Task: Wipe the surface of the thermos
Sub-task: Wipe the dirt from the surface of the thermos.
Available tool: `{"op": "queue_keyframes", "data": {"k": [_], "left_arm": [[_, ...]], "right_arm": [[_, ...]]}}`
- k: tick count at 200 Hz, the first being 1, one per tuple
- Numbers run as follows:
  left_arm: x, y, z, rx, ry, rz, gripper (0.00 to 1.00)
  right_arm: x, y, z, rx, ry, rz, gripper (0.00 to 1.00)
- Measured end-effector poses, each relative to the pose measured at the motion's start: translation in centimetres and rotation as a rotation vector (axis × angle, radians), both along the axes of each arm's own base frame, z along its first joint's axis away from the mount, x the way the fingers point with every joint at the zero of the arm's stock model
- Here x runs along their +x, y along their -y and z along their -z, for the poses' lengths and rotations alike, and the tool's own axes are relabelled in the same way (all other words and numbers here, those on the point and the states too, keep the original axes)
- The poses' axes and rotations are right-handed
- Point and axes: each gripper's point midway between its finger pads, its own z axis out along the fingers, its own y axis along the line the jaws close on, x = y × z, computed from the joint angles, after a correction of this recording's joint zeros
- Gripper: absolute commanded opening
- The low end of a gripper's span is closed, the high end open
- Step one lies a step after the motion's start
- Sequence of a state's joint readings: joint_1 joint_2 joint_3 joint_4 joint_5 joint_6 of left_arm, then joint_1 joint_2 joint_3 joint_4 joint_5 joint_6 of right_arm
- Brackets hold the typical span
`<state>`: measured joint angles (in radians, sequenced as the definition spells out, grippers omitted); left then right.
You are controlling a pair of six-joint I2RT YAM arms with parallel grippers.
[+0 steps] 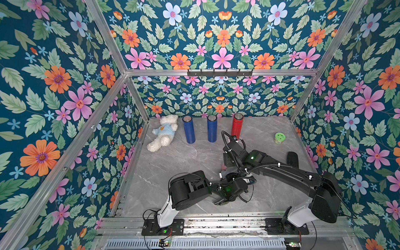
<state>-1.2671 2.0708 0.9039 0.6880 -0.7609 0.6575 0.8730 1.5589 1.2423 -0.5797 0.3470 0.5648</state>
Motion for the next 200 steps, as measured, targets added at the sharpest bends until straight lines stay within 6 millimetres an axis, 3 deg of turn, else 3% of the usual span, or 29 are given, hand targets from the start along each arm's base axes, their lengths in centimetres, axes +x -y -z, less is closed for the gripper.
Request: {"op": "queue_keyframes", "data": {"k": [38, 100, 136, 171, 200], "left_arm": [[-0.6, -0.4, -0.4, -0.019, -0.005, -0.003, 0.00], [-4.4, -2.5, -5.2, -0.161, -0.076, 0.059, 0.00], [-5.6, -5.5, -6.5, -0.270, -0.162, 0.047, 0.00], [-4.6, -8.6, -8.8, -0.485, -0.276, 0.010, 0.00], [-2.9, -10.8, -12.1, -0.751, -0.386, 0.010, 0.00]], "right_arm": [[0.0, -0.3, -0.4, -0.017, -0.037, -0.019, 0.00], [-1.4, 0.2, -1.4, 0.021, -0.146, -0.076, 0.00], [-2.0, 2.8, -2.6, -0.004, -0.149, -0.107, 0.00], [-4.1, 3.6, -2.0, -0.047, -0.163, -0.259, 0.00], [-5.4, 3.7, -1.5, -0.085, -0.140, -0.432, 0.00]]}}
